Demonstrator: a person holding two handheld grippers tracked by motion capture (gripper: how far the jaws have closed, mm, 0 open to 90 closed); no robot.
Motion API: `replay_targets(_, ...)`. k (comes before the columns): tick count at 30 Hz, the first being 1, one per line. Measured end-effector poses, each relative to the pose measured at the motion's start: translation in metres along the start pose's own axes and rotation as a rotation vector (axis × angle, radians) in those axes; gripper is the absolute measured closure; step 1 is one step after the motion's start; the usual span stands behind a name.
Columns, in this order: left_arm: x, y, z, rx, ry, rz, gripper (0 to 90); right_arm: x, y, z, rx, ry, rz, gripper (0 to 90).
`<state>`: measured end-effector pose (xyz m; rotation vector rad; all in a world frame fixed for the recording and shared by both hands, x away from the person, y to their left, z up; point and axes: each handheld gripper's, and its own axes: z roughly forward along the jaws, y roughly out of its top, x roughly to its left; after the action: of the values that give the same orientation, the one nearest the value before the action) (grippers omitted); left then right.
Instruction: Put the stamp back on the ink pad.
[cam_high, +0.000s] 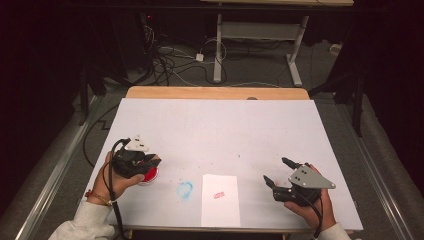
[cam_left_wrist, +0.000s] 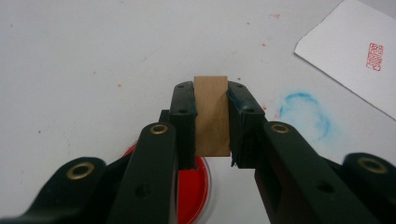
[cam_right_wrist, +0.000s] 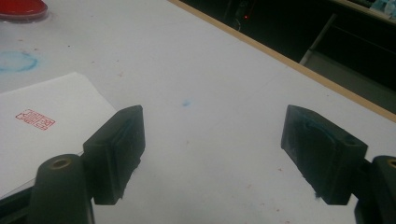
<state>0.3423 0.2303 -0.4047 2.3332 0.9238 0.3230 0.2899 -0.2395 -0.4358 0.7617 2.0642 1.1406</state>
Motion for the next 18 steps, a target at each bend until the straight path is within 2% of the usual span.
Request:
replay_targets(9,0.013,-0.019,0.008,0.071,0.013,-0.053,73.0,0.0,0.0,0.0,0.001,0.002,-0.003,21.9)
replay_targets(12,0.018,-0.022,0.011,0.076,0.01,-0.084,72.9,0.001,0.0,0.001,0.003,0.004,-0.003,21.9)
replay_targets(18,0.025,-0.028,0.019,0.103,0.01,-0.117,72.7,0.001,0.0,0.001,0.006,0.006,-0.004,21.9)
